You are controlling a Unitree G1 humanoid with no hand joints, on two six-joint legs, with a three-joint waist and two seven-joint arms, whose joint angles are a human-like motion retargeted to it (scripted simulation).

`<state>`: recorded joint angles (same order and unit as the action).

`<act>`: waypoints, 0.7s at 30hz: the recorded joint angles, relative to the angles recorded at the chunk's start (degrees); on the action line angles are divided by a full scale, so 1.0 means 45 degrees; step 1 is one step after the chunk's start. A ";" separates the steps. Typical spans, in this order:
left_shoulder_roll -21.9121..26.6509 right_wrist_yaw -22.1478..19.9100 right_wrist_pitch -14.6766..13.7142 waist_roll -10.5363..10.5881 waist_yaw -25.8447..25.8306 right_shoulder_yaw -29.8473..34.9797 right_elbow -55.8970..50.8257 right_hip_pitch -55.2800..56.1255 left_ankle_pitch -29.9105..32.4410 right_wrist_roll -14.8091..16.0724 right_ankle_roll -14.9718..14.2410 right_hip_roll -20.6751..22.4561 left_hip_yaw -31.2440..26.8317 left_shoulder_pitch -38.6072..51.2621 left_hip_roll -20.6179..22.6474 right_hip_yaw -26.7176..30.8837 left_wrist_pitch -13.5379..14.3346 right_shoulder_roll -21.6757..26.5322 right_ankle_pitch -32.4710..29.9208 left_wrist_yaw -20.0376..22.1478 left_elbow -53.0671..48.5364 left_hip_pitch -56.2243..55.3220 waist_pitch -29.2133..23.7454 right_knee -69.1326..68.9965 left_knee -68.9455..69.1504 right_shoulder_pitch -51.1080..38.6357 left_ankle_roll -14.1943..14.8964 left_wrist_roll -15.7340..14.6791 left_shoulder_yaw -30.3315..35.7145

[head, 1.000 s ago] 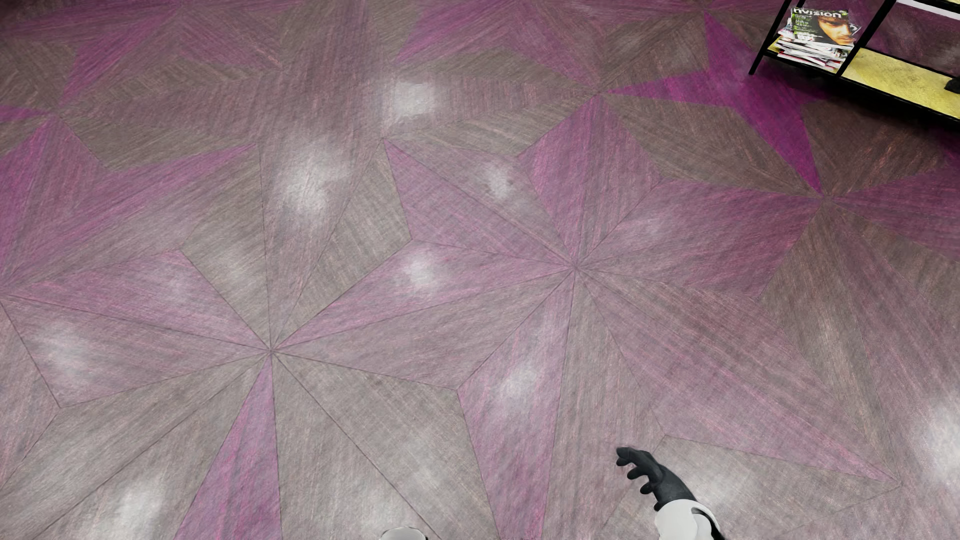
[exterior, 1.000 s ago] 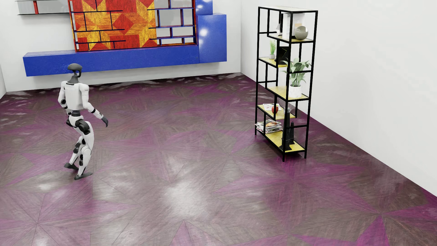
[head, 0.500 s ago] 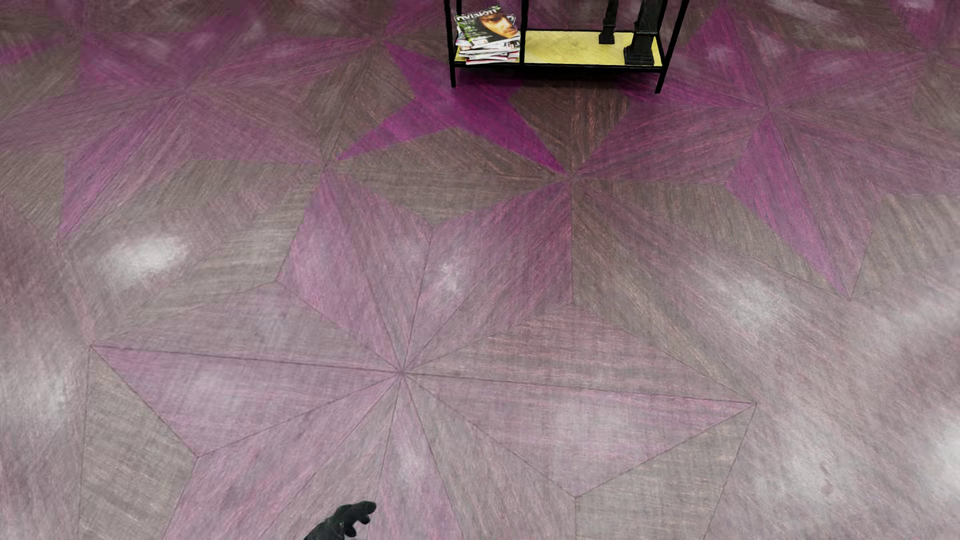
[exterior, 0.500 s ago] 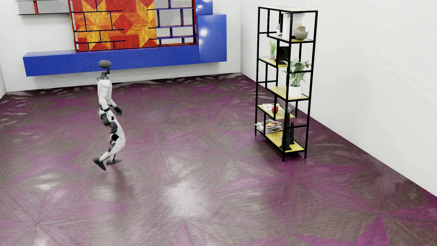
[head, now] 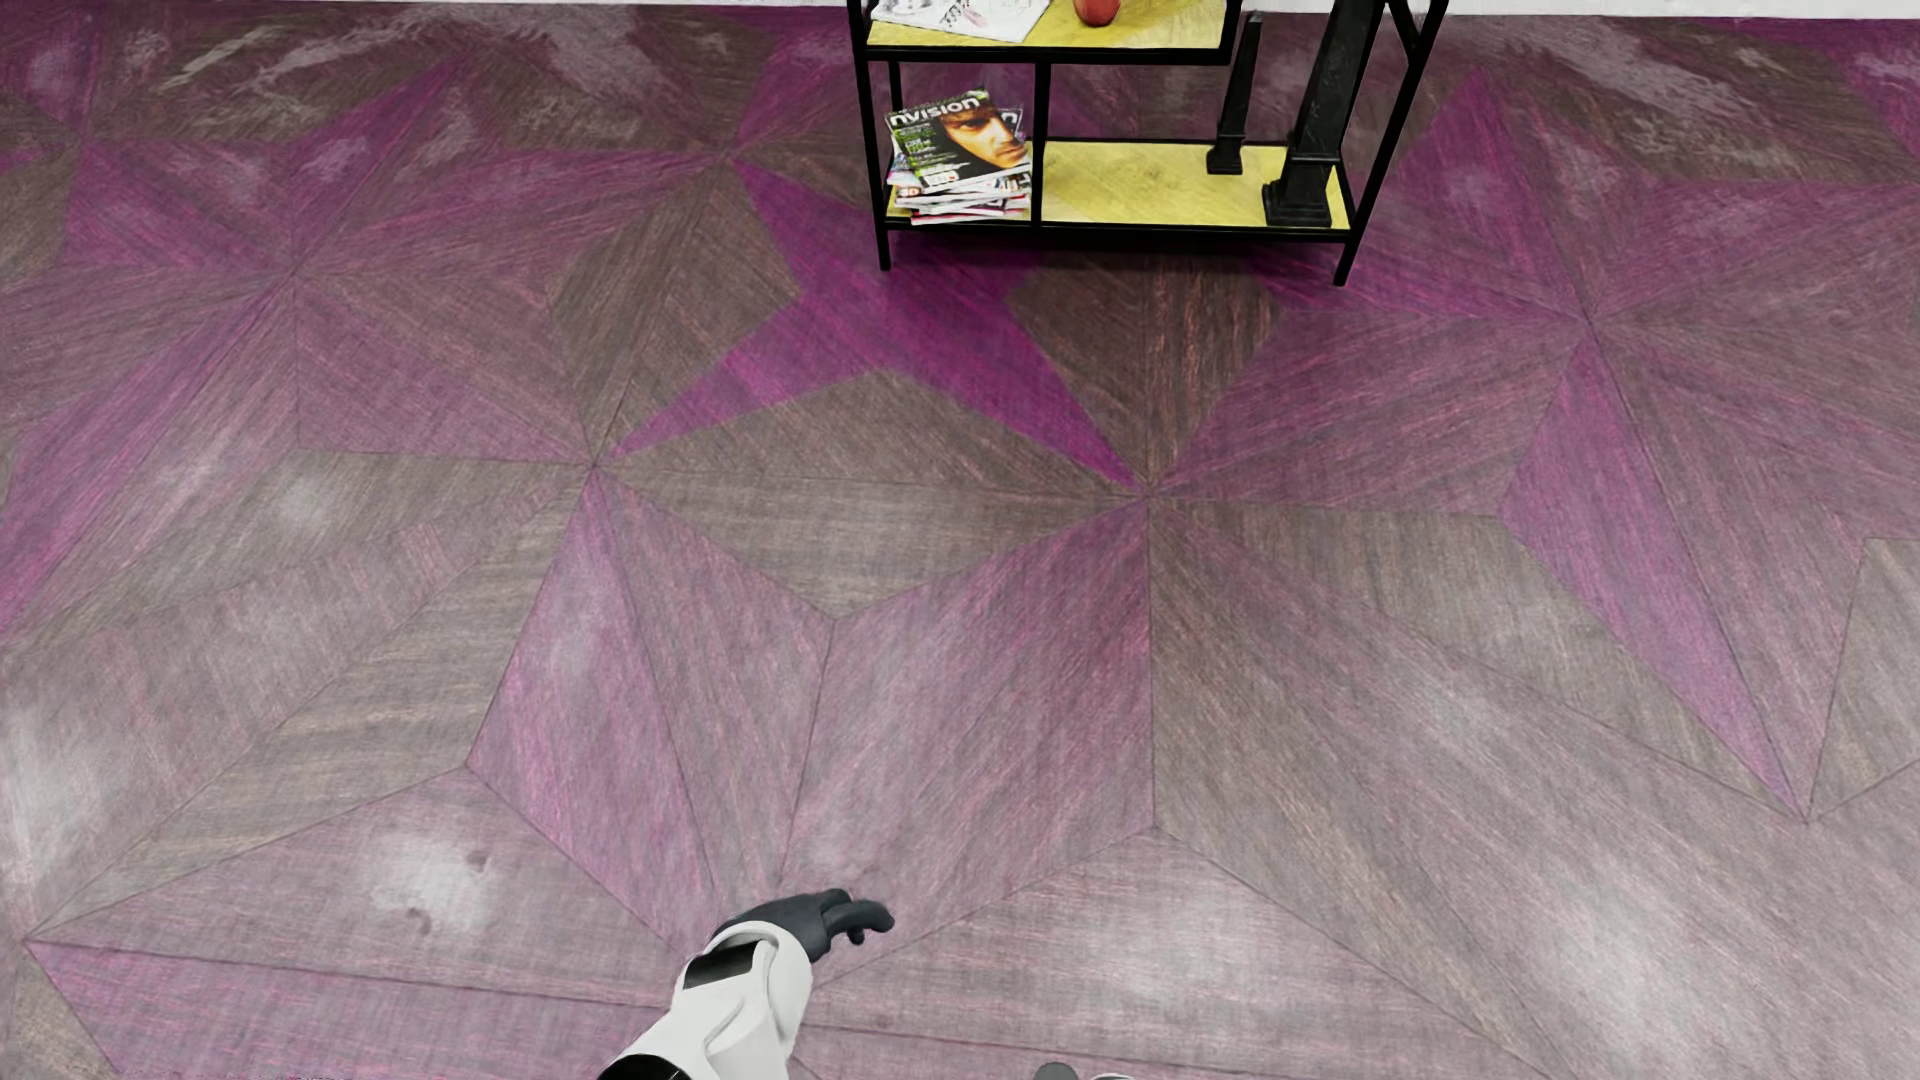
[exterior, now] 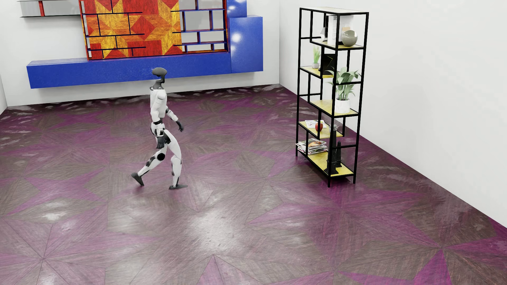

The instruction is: Head to the wood shelves

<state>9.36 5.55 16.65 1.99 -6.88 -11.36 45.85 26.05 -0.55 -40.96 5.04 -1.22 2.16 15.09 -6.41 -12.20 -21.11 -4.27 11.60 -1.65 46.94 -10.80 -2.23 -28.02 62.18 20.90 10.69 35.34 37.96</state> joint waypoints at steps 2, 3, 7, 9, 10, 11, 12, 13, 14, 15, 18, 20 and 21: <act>0.0346 -0.1071 -0.0485 0.0359 0.0192 -0.0504 -0.0508 -0.1128 -0.0599 0.0250 0.0080 0.0403 0.0374 -0.0192 -0.1611 -0.0442 0.0181 0.0262 0.0633 -0.1378 0.0846 -0.1798 -0.0188 0.0293 0.2527 -0.0589 -0.0615 0.0330 0.1196; 0.0561 -0.1835 -0.0554 0.0542 0.0413 -0.0632 -0.0500 -0.1522 -0.0771 0.0286 0.0044 0.0609 0.0717 -0.0739 -0.2188 -0.0404 0.0171 0.0596 0.0915 -0.1206 0.0837 -0.2618 -0.0252 0.0337 0.2988 -0.1150 -0.1111 0.0021 0.0968; 0.1843 -0.2238 -0.0420 0.0879 0.1516 -0.0185 -0.0008 -0.2527 -0.1651 -0.0264 -0.0058 0.1177 0.1816 -0.3903 -0.1595 0.0501 0.0314 0.2110 0.1936 0.0570 -0.0212 -0.5073 -0.0280 0.0261 0.0060 -0.3832 -0.2502 -0.1347 -0.1045; 0.2493 -0.2187 -0.1117 0.0918 0.1897 -0.0015 -0.0386 -0.2990 -0.1236 -0.0290 -0.0066 0.1417 0.1845 -0.5251 -0.0540 0.0955 0.0185 0.2493 0.2544 0.0917 -0.0484 -0.5498 -0.0169 0.0294 -0.3803 -0.4808 -0.2426 -0.1415 -0.1837; 0.2361 -0.2232 -0.1376 0.0928 0.2009 0.0276 -0.0630 -0.3241 -0.0857 -0.0321 -0.0112 0.1548 0.1818 -0.5684 -0.0041 0.1186 -0.0198 0.2637 0.2858 0.1018 -0.0405 -0.5354 -0.0062 0.0414 -0.6394 -0.5300 -0.2009 -0.1542 -0.2313; 0.2234 -0.2293 -0.1652 0.0934 0.2075 0.0544 -0.0946 -0.3518 0.0115 -0.0320 -0.0182 0.1680 0.1904 -0.6140 0.0295 0.1384 -0.0515 0.2741 0.3142 0.1038 -0.0265 -0.4994 0.0068 0.0528 -0.8931 -0.5663 -0.1378 -0.1672 -0.2789; 0.2042 -0.2503 -0.1843 0.0929 0.2105 0.0643 -0.1319 -0.3841 0.1147 -0.0174 -0.0268 0.1741 0.2336 -0.6549 0.0378 0.1521 -0.0743 0.2741 0.3365 0.0919 -0.0064 -0.4549 0.0201 0.0659 -1.0279 -0.5889 -0.2085 -0.1755 -0.3152; 0.1839 -0.2620 -0.2034 0.0892 0.2108 0.0718 -0.1672 -0.4021 0.0910 0.0022 -0.0390 0.1736 0.2676 -0.6866 0.0361 0.1643 -0.0865 0.2685 0.3553 0.0712 0.0183 -0.4362 0.0312 0.0393 -1.0190 -0.5993 -0.3774 -0.1805 -0.3383; 0.1537 -0.2767 -0.2175 0.0796 0.2103 0.0667 -0.2011 -0.4087 0.0662 0.0297 -0.0556 0.1511 0.2912 -0.7002 0.0441 0.1635 -0.0945 0.2625 0.3612 0.0427 0.0509 -0.4132 0.0377 -0.0266 -0.9923 -0.5946 -0.4142 -0.1827 -0.3471; 0.1279 -0.3034 -0.2271 0.0627 0.2104 0.0512 -0.2295 -0.3779 0.0141 0.0581 -0.0582 0.1221 0.2872 -0.6904 0.0544 0.1536 -0.1054 0.2422 0.3138 0.0193 0.0890 -0.3981 0.0387 -0.1640 -0.9394 -0.5709 -0.3867 -0.1793 -0.3530; 0.0563 -0.2310 -0.2152 0.0161 0.2072 0.1158 -0.2080 -0.1628 -0.1596 0.0373 -0.3524 0.0493 0.3261 -0.6405 0.0742 0.2438 -0.0987 0.2182 -0.0766 -0.0859 0.1252 -0.3118 0.0349 -0.7493 -0.7920 -0.4599 -0.3594 -0.1114 -0.3120; 0.0076 -0.0282 -0.1794 -0.0225 0.2139 0.2082 -0.1298 -0.0034 -0.2536 -0.0592 -0.4249 0.0453 0.3664 -0.5962 0.0833 0.3435 -0.0592 0.2649 -0.1554 -0.0226 0.0702 -0.2302 0.0267 -1.0796 -0.7391 -0.4350 -0.3367 -0.0988 -0.3591; -0.0229 -0.0021 -0.1332 -0.0437 0.2175 0.1916 -0.0832 0.0646 -0.2879 -0.0744 -0.4175 -0.0243 0.3714 -0.5529 0.0888 0.3364 -0.0541 0.2623 -0.1138 0.0623 0.0603 -0.1879 0.0235 -1.1568 -0.7294 -0.4121 -0.3211 -0.1101 -0.4049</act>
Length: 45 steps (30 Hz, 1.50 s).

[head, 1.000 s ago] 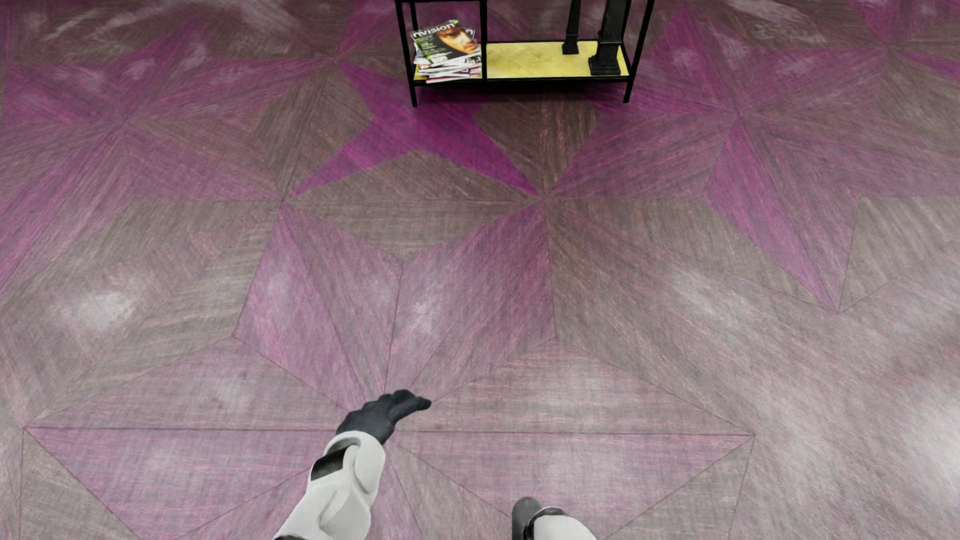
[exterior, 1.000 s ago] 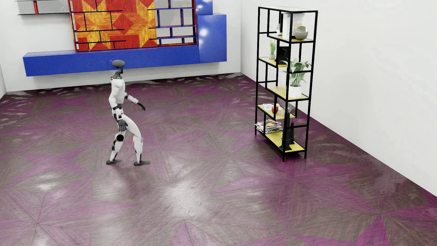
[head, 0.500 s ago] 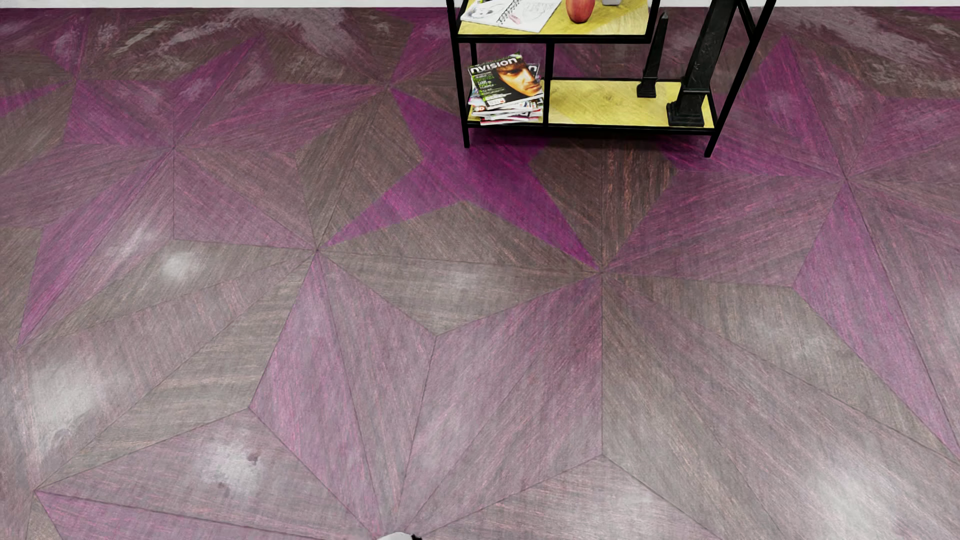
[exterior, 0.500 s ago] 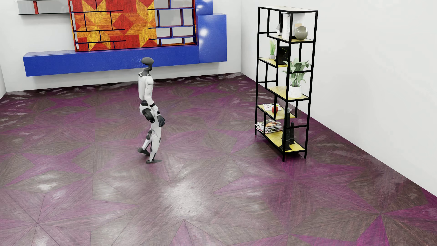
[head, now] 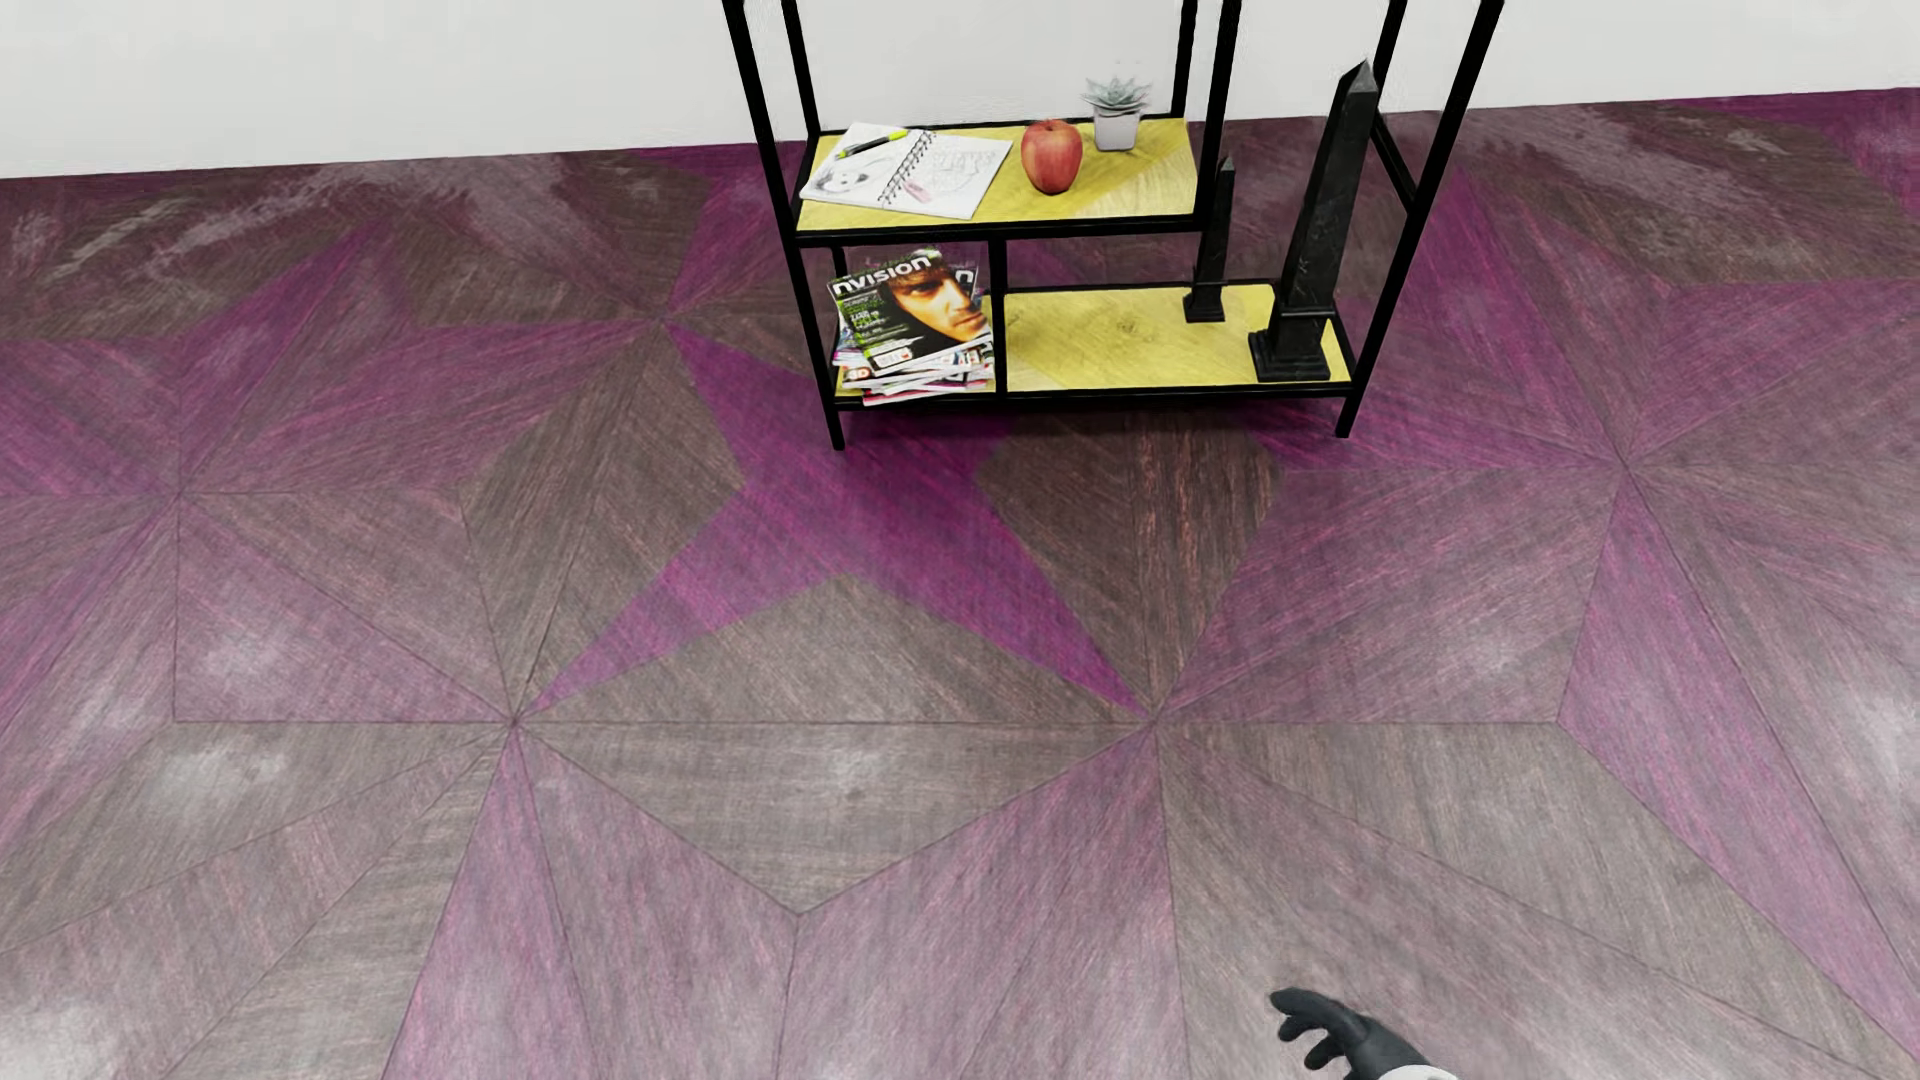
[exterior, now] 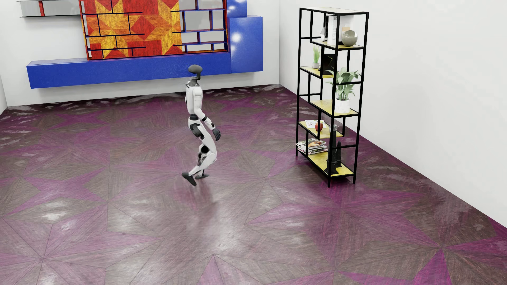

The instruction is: Head to the wood shelves

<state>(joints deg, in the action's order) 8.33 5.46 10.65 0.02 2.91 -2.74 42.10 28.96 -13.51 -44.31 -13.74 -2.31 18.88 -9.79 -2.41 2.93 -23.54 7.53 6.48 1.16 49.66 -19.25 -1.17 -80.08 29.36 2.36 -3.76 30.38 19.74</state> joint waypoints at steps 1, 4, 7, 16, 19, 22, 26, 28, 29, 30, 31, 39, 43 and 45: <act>-0.0281 -0.0267 0.0562 -0.0190 -0.0026 -0.0480 0.0494 0.0564 -0.0267 0.0055 0.0425 -0.0807 -0.0085 0.0577 0.0081 -0.0210 -0.0018 -0.0168 0.0078 0.0670 0.0046 0.0435 -0.0019 -0.0081 -0.0018 0.0329 0.0177 -0.0001 -0.0217; -0.0589 -0.0901 0.1508 -0.0656 -0.0368 -0.1773 0.1686 0.1386 -0.0868 0.0506 0.1121 -0.2519 -0.0857 0.2645 0.0385 -0.0601 0.0451 -0.0412 0.1490 0.0693 0.0100 0.1400 0.0041 0.3404 -0.0265 0.1448 0.0759 0.0837 0.0519; -0.0633 -0.0914 0.1487 -0.1036 -0.0776 -0.2889 0.1472 0.0317 -0.1275 0.0987 0.1575 -0.3275 -0.2236 0.4322 0.0469 -0.1344 0.1668 -0.0614 0.1903 0.0597 -0.0666 0.1875 0.0247 0.8759 -0.0610 0.2941 0.1393 0.1312 0.1315; -0.0183 -0.0827 0.0610 -0.0373 -0.1378 -0.1183 0.0424 -0.2312 0.0707 -0.0179 0.2983 -0.1899 -0.3760 0.4439 -0.2441 -0.5323 0.1801 -0.0649 0.3222 -0.0186 -0.0765 -0.1151 -0.0138 0.9854 0.5043 0.2794 0.3464 0.1764 0.2073; 0.0173 -0.1808 0.0468 0.0190 -0.1220 -0.1726 -0.0452 -0.3181 0.0268 0.0660 0.3102 -0.1065 -0.3010 0.3556 -0.3225 -0.5514 0.0749 -0.0407 0.3047 -0.0101 0.0318 -0.2155 -0.0186 1.1069 0.6516 0.1546 0.2499 0.1448 0.1565; 0.0654 -0.2648 -0.0296 0.0687 -0.0977 -0.2416 -0.1509 -0.3854 -0.0122 0.1680 0.3024 -0.0387 -0.3071 0.2231 -0.2653 -0.5353 0.0136 -0.0413 0.2798 0.1179 0.0952 -0.2650 -0.0053 1.2302 0.6236 0.0939 0.2112 0.0772 0.0819; 0.1080 -0.2658 -0.0925 0.1123 -0.0756 -0.1901 -0.1865 -0.3871 -0.0012 0.1769 0.2700 0.0118 -0.3105 -0.0202 -0.1485 -0.4369 0.0290 -0.0539 0.2621 -0.0104 0.0289 -0.1325 0.0257 1.3028 0.1538 0.0335 0.1115 -0.0608 -0.0336; 0.0777 -0.2512 -0.0680 0.1197 -0.0695 -0.1631 -0.1472 -0.3858 -0.0292 0.1619 0.2520 0.0225 -0.2087 -0.0814 -0.1667 -0.3770 0.0004 -0.0680 0.2479 -0.0073 0.0439 -0.0326 0.0375 1.3210 0.0025 0.0242 0.0818 -0.0554 -0.0310; 0.0617 -0.2506 -0.0524 0.1159 -0.0682 -0.1717 -0.1267 -0.3817 -0.0162 0.1620 0.2423 0.0136 -0.1823 -0.0746 -0.1587 -0.3563 -0.0171 -0.0819 0.2489 -0.0254 0.0777 -0.0082 0.0406 1.3180 -0.0383 0.0370 0.0783 -0.0273 0.0046; 0.0518 -0.2572 -0.0298 0.1084 -0.0694 -0.1921 -0.1031 -0.3717 -0.0119 0.1638 0.2328 -0.0013 -0.1684 -0.0504 -0.1466 -0.3462 -0.0271 -0.1030 0.2582 -0.0739 0.1086 -0.0028 0.0422 1.3035 -0.0530 0.0600 0.0759 0.0039 0.0474; 0.0445 -0.2475 -0.0096 0.0991 -0.0721 -0.2131 -0.0767 -0.3644 -0.0131 0.1709 0.2226 -0.0212 -0.1600 -0.0185 -0.1292 -0.3401 -0.0299 -0.1256 0.2772 -0.1324 0.1214 0.0011 0.0419 1.2874 -0.0615 0.0878 0.0745 0.0335 0.0863; -0.0141 -0.1883 0.0950 0.0091 -0.0720 -0.3062 0.1127 -0.0462 -0.0889 0.1180 0.0519 -0.1984 -0.0566 0.2330 -0.0185 -0.1199 0.0913 -0.1329 0.3304 0.0792 -0.0466 0.0377 0.0116 0.6920 -0.0050 0.1910 0.0242 0.0824 0.0880; 0.0422 -0.1601 0.0750 -0.0225 -0.0859 -0.2768 0.0890 -0.2352 -0.0460 0.0984 0.1479 -0.2321 -0.0876 0.3961 -0.0084 -0.2391 0.1207 -0.1391 0.2598 0.0032 -0.0399 0.1035 0.0375 1.1438 -0.1098 0.2088 0.0304 0.1187 0.1890; 0.0569 -0.1489 0.0753 -0.0302 -0.0868 -0.2359 0.0919 -0.3064 -0.0360 0.0747 0.1560 -0.2055 -0.0915 0.4148 -0.0235 -0.2628 0.1032 -0.1399 0.2207 0.0394 -0.0561 0.1260 0.0485 1.2650 -0.1319 0.1865 0.0384 0.1053 0.1670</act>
<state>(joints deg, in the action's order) 10.89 -1.24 14.04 -1.33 -1.00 -13.35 46.24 15.17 -15.13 -40.94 -6.72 -11.56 14.76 8.88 -3.46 -8.89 -18.90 1.24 16.41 2.93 47.14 -13.58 1.01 -23.16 23.42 10.75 -2.03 35.12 27.26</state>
